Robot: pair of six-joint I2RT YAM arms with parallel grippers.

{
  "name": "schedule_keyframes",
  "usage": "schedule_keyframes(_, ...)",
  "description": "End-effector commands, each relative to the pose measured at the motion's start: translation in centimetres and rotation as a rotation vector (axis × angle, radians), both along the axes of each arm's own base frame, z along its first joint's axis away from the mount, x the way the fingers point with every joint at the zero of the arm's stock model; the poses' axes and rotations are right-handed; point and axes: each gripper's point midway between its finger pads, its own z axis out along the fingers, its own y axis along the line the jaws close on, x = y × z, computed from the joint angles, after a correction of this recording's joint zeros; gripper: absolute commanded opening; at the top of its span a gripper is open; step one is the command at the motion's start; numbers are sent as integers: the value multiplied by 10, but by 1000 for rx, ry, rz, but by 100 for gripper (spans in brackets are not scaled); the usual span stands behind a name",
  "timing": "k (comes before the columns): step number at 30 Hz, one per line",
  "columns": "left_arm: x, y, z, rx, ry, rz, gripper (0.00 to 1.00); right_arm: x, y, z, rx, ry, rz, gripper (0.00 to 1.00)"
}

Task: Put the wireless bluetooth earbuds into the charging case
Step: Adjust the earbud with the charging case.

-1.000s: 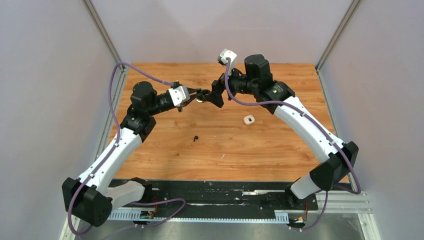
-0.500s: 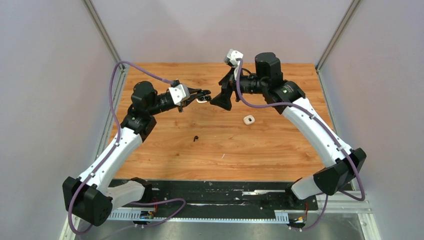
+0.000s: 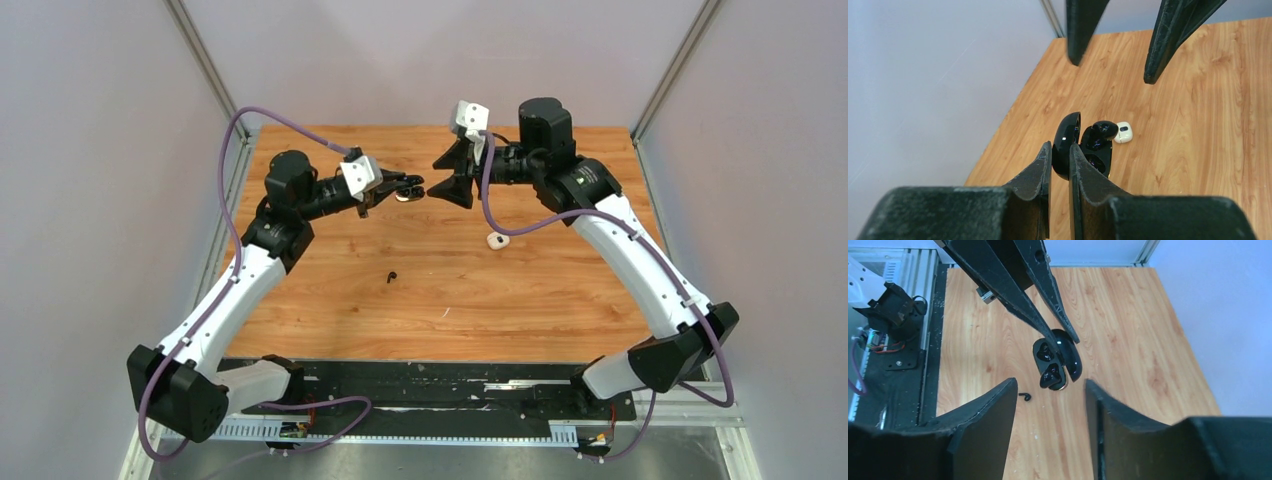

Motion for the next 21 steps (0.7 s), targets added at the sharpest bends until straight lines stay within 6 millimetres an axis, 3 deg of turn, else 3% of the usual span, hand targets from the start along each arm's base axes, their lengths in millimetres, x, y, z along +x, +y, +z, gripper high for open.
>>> schedule_keyframes(1,4,-1,16,-14,15,17,0,5,9,19,3,-115,48,56)
schedule_keyframes(10,16,8,18,-37,57,118,0,6,26,-7,-39,20,-47,55)
schedule_keyframes(21,17,11,20,-64,58,142,0,30,26,-16,-65,38,-245,50)
